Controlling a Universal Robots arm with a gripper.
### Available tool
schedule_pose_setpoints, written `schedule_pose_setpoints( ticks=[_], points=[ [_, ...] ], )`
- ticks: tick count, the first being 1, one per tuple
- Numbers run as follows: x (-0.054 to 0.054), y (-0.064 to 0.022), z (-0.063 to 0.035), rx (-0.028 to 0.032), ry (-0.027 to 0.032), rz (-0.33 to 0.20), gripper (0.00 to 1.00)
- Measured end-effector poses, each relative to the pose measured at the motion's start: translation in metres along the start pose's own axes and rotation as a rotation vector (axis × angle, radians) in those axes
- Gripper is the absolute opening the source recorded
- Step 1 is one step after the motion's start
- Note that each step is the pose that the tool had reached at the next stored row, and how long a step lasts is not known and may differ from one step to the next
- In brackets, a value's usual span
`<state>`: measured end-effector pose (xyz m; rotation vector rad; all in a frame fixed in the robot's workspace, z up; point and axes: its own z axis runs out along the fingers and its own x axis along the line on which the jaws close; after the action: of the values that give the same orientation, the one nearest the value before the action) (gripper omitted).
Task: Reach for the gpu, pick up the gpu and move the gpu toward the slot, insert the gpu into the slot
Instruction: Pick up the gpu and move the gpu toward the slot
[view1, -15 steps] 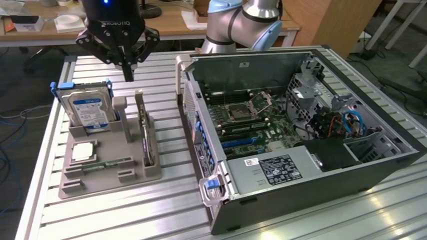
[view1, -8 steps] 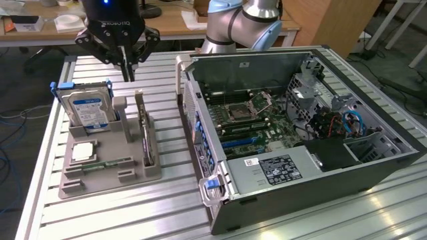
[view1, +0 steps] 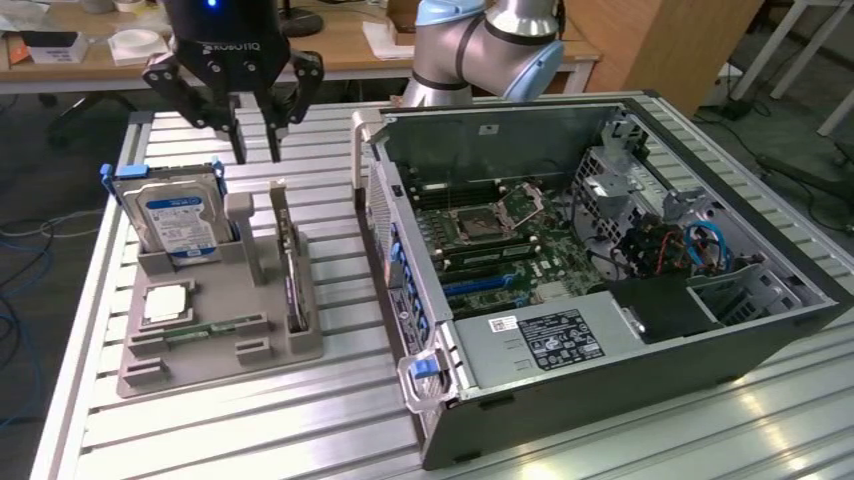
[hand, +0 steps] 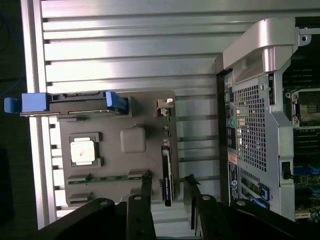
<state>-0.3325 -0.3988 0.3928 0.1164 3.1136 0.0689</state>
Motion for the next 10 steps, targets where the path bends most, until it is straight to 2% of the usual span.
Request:
schedule_pose_setpoints(
  ticks=[1,2,4,5,6,8,9,10],
  points=[
    [0.0,0.0,0.0,0.0,0.0001,0.0,0.42],
    [0.0,0.0,0.0,0.0,0.0001,0.0,0.42],
    [0.0,0.0,0.0,0.0,0.0,0.0,0.53],
    [0.0,0.0,0.0,0.0,0.0,0.0,0.53],
    [0.0,0.0,0.0,0.0,0.0,0.0,0.59],
    [0.0,0.0,0.0,0.0,0.0,0.0,0.59],
    [0.0,0.0,0.0,0.0,0.0,0.0,0.65],
    [0.0,0.0002,0.0,0.0001,0.0,0.0,0.65]
  ],
)
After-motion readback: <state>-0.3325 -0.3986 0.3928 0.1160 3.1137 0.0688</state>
